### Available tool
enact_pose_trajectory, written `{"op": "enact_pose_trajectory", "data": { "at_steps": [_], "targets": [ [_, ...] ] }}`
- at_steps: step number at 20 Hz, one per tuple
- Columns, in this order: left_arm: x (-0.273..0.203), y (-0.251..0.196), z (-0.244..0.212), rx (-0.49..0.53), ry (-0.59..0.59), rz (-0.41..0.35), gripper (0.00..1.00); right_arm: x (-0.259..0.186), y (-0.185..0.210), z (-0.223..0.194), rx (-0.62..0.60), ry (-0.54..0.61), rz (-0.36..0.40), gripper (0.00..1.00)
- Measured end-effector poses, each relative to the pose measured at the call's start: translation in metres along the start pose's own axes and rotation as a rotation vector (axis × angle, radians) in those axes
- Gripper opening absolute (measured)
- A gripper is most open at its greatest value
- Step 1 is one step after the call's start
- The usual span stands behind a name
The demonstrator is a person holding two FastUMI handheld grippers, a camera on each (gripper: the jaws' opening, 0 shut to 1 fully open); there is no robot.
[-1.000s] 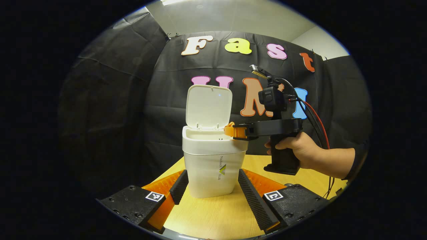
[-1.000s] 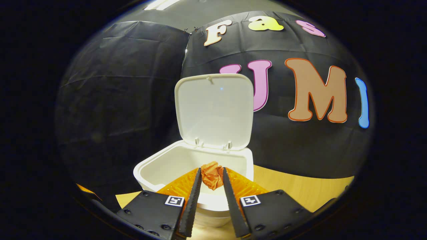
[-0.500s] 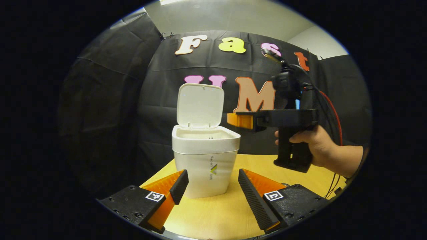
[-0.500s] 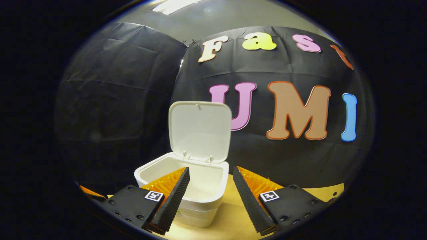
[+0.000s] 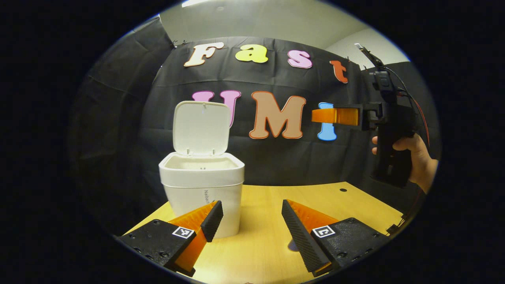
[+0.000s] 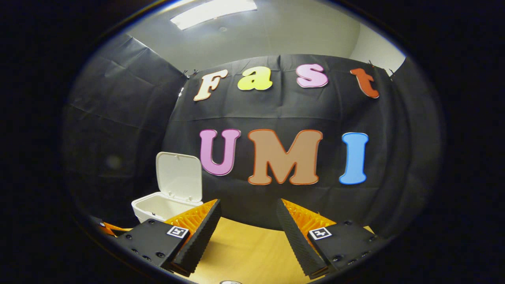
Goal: Press the lid of the desktop garbage bin to open it, pick up the crumpled paper on the desktop and throw it into the bin, then pick up the pop can on the desktop and drop it into the bin, and finally close the garbage bin lid.
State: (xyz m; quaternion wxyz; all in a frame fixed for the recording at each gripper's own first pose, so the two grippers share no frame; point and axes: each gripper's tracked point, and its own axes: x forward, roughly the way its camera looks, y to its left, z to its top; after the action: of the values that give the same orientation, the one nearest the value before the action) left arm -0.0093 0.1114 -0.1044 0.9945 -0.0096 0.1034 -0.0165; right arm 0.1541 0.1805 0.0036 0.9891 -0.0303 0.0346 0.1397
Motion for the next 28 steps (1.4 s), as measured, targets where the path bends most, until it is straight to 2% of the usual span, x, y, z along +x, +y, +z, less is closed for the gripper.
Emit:
{"op": "enact_pose_trajectory", "data": {
  "at_steps": [6, 10, 14, 21, 27, 28],
  "targets": [
    [0.021, -0.061, -0.011, 0.027, 0.007, -0.084, 0.93, -0.045, -0.099, -0.012, 0.020, 0.016, -0.151, 0.95],
    [0.036, -0.098, -0.032, 0.033, 0.038, -0.130, 0.93, -0.074, -0.153, -0.031, 0.048, 0.045, -0.239, 0.95],
    [0.048, -0.118, -0.059, 0.043, 0.073, -0.145, 0.93, -0.100, -0.194, -0.057, 0.046, 0.086, -0.310, 0.95],
    [0.073, -0.137, -0.130, 0.056, 0.176, -0.141, 0.93, -0.136, -0.231, -0.120, 0.054, 0.208, -0.373, 0.96],
    [0.091, -0.136, -0.174, 0.044, 0.239, -0.102, 0.93, -0.152, -0.234, -0.155, 0.081, 0.272, -0.384, 0.96],
    [0.094, -0.135, -0.182, 0.043, 0.252, -0.099, 0.93, -0.155, -0.233, -0.161, 0.084, 0.282, -0.382, 1.00]
  ]
}}
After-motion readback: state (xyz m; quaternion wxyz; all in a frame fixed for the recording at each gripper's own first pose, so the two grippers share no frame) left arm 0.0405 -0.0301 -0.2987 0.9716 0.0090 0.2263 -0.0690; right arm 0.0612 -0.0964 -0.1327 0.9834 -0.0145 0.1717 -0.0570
